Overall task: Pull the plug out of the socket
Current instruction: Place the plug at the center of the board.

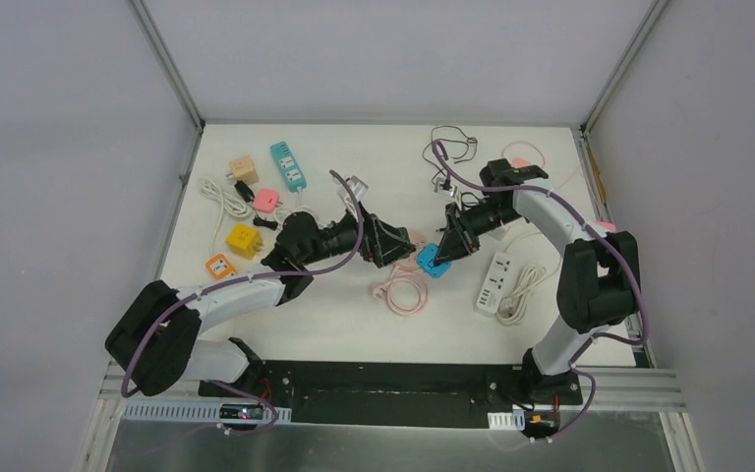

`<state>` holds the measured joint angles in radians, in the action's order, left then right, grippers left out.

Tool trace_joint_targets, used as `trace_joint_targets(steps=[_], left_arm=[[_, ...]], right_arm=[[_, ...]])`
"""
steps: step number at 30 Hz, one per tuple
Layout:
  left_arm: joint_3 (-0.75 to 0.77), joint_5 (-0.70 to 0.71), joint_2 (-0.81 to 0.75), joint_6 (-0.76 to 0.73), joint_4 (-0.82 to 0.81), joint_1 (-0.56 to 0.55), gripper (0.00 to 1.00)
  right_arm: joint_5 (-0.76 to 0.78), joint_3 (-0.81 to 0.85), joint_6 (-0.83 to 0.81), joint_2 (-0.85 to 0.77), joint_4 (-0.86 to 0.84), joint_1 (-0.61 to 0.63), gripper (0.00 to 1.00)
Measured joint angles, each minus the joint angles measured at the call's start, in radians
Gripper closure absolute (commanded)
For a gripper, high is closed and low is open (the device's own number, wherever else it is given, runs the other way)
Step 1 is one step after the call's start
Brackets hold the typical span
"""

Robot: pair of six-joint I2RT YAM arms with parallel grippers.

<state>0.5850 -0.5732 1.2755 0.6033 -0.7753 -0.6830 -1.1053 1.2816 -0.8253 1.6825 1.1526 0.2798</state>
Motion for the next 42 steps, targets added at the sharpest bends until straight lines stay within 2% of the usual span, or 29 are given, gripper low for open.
trace_joint_targets(steps=[4,7,14,23,27,30,31,32,35,38,40,42], left_arm=[[0.0,0.003,0.061,0.012,-0.023,-0.033,0.24],[0.002,-0.009,0.109,0.016,-0.037,-0.045,0.36],[0.045,-0.077,0.229,0.036,-0.065,-0.051,0.46],[0.071,-0.187,0.323,0.11,-0.204,-0.058,0.61],[0.079,-0.219,0.343,0.131,-0.222,-0.064,0.73],[0.085,-0.239,0.344,0.142,-0.22,-0.064,0.95],[0.088,-0.248,0.345,0.142,-0.219,-0.063,1.0],[0.092,-0.255,0.345,0.143,-0.216,-0.063,1.0],[0.096,-0.267,0.346,0.144,-0.211,-0.062,1.0],[0.098,-0.27,0.346,0.143,-0.212,-0.065,1.0],[0.099,-0.272,0.346,0.14,-0.21,-0.07,1.0],[0.098,-0.271,0.34,0.13,-0.187,-0.071,1.0]], right_arm=[[-0.011,0.024,-0.055,0.025,0.059,0.01,1.0],[-0.027,0.04,-0.105,0.039,0.112,0.012,1.0],[-0.054,0.069,-0.2,0.05,0.207,0.013,1.0],[-0.055,0.072,-0.217,0.066,0.232,0.013,1.0],[-0.055,0.072,-0.215,0.068,0.232,0.013,1.0],[-0.055,0.072,-0.209,0.068,0.234,0.013,1.0],[-0.055,0.072,-0.211,0.068,0.234,0.013,0.97],[-0.054,0.072,-0.21,0.068,0.236,0.013,0.92],[-0.053,0.072,-0.208,0.068,0.237,0.012,0.58],[-0.051,0.072,-0.185,0.068,0.223,0.013,0.35],[-0.047,0.072,-0.171,0.068,0.208,0.013,0.26],[-0.044,0.072,-0.154,0.068,0.19,0.013,0.22]])
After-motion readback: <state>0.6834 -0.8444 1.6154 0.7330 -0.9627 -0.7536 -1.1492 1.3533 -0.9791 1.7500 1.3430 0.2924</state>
